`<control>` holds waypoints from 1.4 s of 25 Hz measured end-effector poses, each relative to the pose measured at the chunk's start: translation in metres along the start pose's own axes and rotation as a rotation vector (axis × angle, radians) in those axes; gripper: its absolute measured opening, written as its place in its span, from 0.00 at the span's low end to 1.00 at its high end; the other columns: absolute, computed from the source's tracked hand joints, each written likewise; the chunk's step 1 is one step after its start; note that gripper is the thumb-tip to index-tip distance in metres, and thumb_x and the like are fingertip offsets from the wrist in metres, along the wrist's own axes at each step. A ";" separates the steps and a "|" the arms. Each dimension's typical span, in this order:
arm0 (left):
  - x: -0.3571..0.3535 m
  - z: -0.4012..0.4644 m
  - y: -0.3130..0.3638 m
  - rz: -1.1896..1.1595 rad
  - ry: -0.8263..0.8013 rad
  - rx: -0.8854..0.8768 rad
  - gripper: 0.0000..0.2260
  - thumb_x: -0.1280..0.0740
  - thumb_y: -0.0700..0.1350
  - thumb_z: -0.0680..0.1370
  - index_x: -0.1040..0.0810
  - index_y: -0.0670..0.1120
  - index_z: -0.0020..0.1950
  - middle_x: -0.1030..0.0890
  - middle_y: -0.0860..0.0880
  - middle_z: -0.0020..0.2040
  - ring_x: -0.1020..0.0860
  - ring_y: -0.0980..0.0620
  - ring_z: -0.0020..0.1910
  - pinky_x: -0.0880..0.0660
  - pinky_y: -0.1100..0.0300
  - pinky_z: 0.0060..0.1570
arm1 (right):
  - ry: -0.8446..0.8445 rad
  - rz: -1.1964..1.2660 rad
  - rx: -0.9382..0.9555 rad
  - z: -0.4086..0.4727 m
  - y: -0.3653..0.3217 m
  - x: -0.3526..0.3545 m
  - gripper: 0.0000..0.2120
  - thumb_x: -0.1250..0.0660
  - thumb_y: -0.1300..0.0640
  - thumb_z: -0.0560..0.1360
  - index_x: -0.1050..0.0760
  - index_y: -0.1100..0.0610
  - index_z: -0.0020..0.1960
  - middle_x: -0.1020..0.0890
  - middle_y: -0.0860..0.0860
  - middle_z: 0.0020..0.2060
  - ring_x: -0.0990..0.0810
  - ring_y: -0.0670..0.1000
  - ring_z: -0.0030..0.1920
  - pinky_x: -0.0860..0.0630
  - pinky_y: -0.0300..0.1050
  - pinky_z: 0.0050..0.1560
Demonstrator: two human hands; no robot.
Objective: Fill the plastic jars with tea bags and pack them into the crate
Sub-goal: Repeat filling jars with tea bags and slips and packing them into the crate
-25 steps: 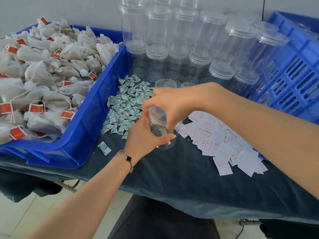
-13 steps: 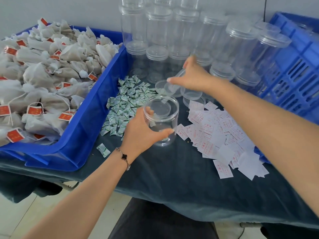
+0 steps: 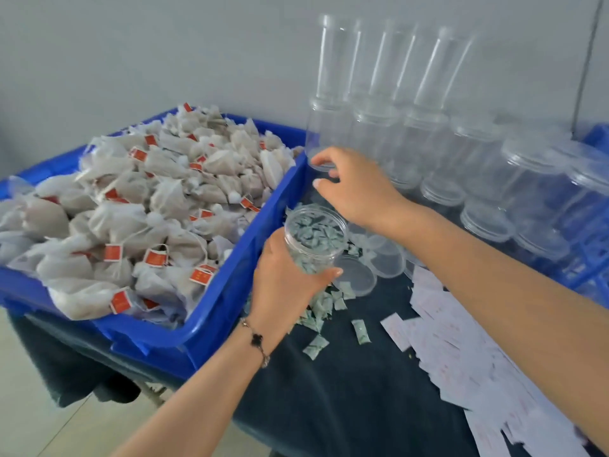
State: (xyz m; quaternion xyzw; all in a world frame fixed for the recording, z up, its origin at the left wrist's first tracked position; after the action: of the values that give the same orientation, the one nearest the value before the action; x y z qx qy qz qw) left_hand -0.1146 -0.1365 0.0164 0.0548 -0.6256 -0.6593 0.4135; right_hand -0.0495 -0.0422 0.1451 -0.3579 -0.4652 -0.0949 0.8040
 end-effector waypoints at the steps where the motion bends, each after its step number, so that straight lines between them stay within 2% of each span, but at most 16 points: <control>1: 0.002 0.001 -0.005 0.007 0.013 0.025 0.40 0.22 0.59 0.61 0.35 0.50 0.67 0.29 0.60 0.59 0.29 0.58 0.59 0.33 0.72 0.47 | -0.041 0.002 0.080 0.009 -0.023 -0.013 0.14 0.41 0.60 0.78 0.26 0.56 0.62 0.22 0.52 0.58 0.24 0.50 0.55 0.33 0.35 0.49; 5: -0.001 -0.002 -0.021 0.018 0.031 0.114 0.45 0.22 0.58 0.63 0.39 0.47 0.73 0.31 0.50 0.69 0.31 0.51 0.67 0.29 0.56 0.63 | -0.127 -0.156 0.077 0.049 -0.049 -0.059 0.13 0.43 0.61 0.78 0.25 0.57 0.59 0.20 0.54 0.54 0.23 0.53 0.53 0.26 0.49 0.55; 9: 0.013 -0.002 -0.033 0.039 0.151 0.146 0.43 0.22 0.61 0.61 0.36 0.51 0.69 0.26 0.53 0.61 0.26 0.52 0.60 0.26 0.53 0.60 | -0.239 -0.250 0.003 0.082 -0.036 -0.103 0.11 0.41 0.66 0.78 0.23 0.62 0.56 0.20 0.57 0.52 0.22 0.56 0.53 0.25 0.49 0.55; 11: 0.015 0.001 -0.038 0.020 0.155 0.138 0.44 0.22 0.61 0.60 0.37 0.53 0.71 0.27 0.54 0.63 0.27 0.53 0.62 0.28 0.53 0.63 | -0.324 -0.264 -0.029 0.091 -0.032 -0.129 0.08 0.41 0.66 0.77 0.23 0.63 0.45 0.21 0.56 0.43 0.22 0.55 0.46 0.24 0.46 0.47; 13: 0.015 0.004 -0.040 -0.004 0.148 0.122 0.45 0.24 0.62 0.59 0.37 0.52 0.71 0.27 0.54 0.65 0.28 0.54 0.65 0.30 0.53 0.65 | -0.351 -0.237 -0.074 0.099 -0.030 -0.151 0.14 0.41 0.65 0.77 0.33 0.59 0.33 0.29 0.53 0.32 0.27 0.53 0.37 0.33 0.41 0.32; 14: 0.015 0.006 -0.040 -0.009 0.150 0.112 0.44 0.26 0.63 0.59 0.37 0.51 0.72 0.27 0.53 0.65 0.29 0.54 0.65 0.31 0.54 0.66 | -0.362 -0.226 -0.101 0.102 -0.028 -0.160 0.16 0.40 0.64 0.77 0.36 0.58 0.32 0.31 0.52 0.31 0.29 0.53 0.37 0.36 0.40 0.30; 17: 0.012 0.008 -0.043 0.021 0.128 0.117 0.42 0.35 0.61 0.61 0.38 0.48 0.73 0.28 0.45 0.66 0.28 0.46 0.65 0.30 0.52 0.63 | -0.334 -0.156 -0.135 0.111 -0.028 -0.177 0.04 0.38 0.62 0.78 0.29 0.60 0.44 0.24 0.55 0.41 0.24 0.55 0.45 0.31 0.43 0.37; 18: 0.010 0.008 -0.044 0.016 0.116 0.121 0.42 0.36 0.58 0.61 0.39 0.47 0.74 0.29 0.44 0.67 0.28 0.44 0.65 0.29 0.51 0.63 | -0.292 -0.129 -0.142 0.112 -0.027 -0.174 0.05 0.39 0.62 0.78 0.28 0.62 0.52 0.22 0.57 0.47 0.23 0.55 0.48 0.29 0.44 0.42; 20: 0.007 0.006 -0.046 -0.014 0.110 0.097 0.44 0.29 0.60 0.61 0.40 0.50 0.74 0.30 0.49 0.69 0.31 0.50 0.68 0.31 0.53 0.66 | -0.217 -0.106 -0.141 0.110 -0.029 -0.159 0.12 0.40 0.62 0.79 0.30 0.62 0.62 0.22 0.57 0.54 0.23 0.55 0.52 0.29 0.44 0.45; 23: 0.007 -0.002 -0.048 0.162 0.106 0.034 0.46 0.26 0.64 0.61 0.41 0.48 0.72 0.31 0.50 0.68 0.30 0.51 0.67 0.27 0.55 0.63 | -0.090 -0.048 -0.054 0.101 -0.045 -0.109 0.09 0.41 0.61 0.78 0.28 0.60 0.58 0.20 0.54 0.50 0.23 0.49 0.43 0.31 0.38 0.36; 24: 0.008 -0.005 -0.049 0.211 0.112 0.026 0.47 0.26 0.65 0.61 0.41 0.47 0.71 0.30 0.48 0.67 0.29 0.50 0.66 0.26 0.54 0.61 | -0.056 -0.051 -0.031 0.095 -0.051 -0.087 0.08 0.40 0.61 0.77 0.26 0.61 0.53 0.19 0.55 0.47 0.22 0.50 0.41 0.29 0.40 0.35; 26: 0.007 -0.009 -0.052 0.225 0.113 0.032 0.48 0.27 0.67 0.60 0.41 0.45 0.71 0.29 0.47 0.67 0.28 0.48 0.65 0.26 0.52 0.60 | -0.029 -0.116 0.002 0.079 -0.060 -0.052 0.10 0.38 0.61 0.73 0.23 0.67 0.48 0.17 0.60 0.46 0.20 0.58 0.45 0.24 0.52 0.43; 28: 0.006 -0.009 -0.053 0.224 0.099 0.052 0.47 0.29 0.68 0.60 0.41 0.46 0.70 0.29 0.47 0.66 0.28 0.48 0.65 0.27 0.53 0.61 | -0.124 -0.215 0.031 0.059 -0.064 -0.039 0.13 0.37 0.60 0.71 0.22 0.69 0.49 0.18 0.62 0.47 0.21 0.61 0.50 0.23 0.56 0.49; 32: 0.005 -0.007 -0.055 0.227 0.100 0.051 0.46 0.29 0.68 0.60 0.42 0.47 0.69 0.29 0.48 0.66 0.28 0.48 0.64 0.27 0.54 0.60 | -0.571 -0.477 0.048 0.000 -0.053 -0.075 0.11 0.38 0.60 0.73 0.21 0.63 0.51 0.17 0.60 0.44 0.18 0.58 0.46 0.22 0.49 0.41; 33: 0.006 -0.008 -0.054 0.214 0.107 0.038 0.47 0.28 0.67 0.60 0.42 0.47 0.70 0.30 0.48 0.67 0.29 0.48 0.65 0.28 0.55 0.61 | -0.583 -0.532 0.072 -0.004 -0.052 -0.080 0.11 0.39 0.59 0.74 0.22 0.61 0.52 0.17 0.58 0.45 0.19 0.58 0.46 0.23 0.49 0.40; 35: 0.008 -0.009 -0.050 0.175 0.130 0.003 0.46 0.26 0.65 0.61 0.42 0.47 0.70 0.30 0.48 0.67 0.30 0.49 0.66 0.28 0.54 0.63 | -0.403 -0.487 0.143 0.007 -0.068 -0.077 0.10 0.40 0.58 0.76 0.24 0.56 0.55 0.20 0.54 0.47 0.21 0.56 0.46 0.27 0.47 0.40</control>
State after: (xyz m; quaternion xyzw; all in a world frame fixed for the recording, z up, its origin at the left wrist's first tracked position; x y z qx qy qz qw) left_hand -0.1385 -0.1547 -0.0248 0.0432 -0.6010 -0.6148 0.5089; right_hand -0.1299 -0.1007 0.1177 -0.1903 -0.6926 -0.1786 0.6725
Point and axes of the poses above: each hand's wrist, its own z-axis towards the middle knuckle, its own x-axis out of the back of the hand, y = z × x, the point moved 9 cm from there along z, towards the middle knuckle
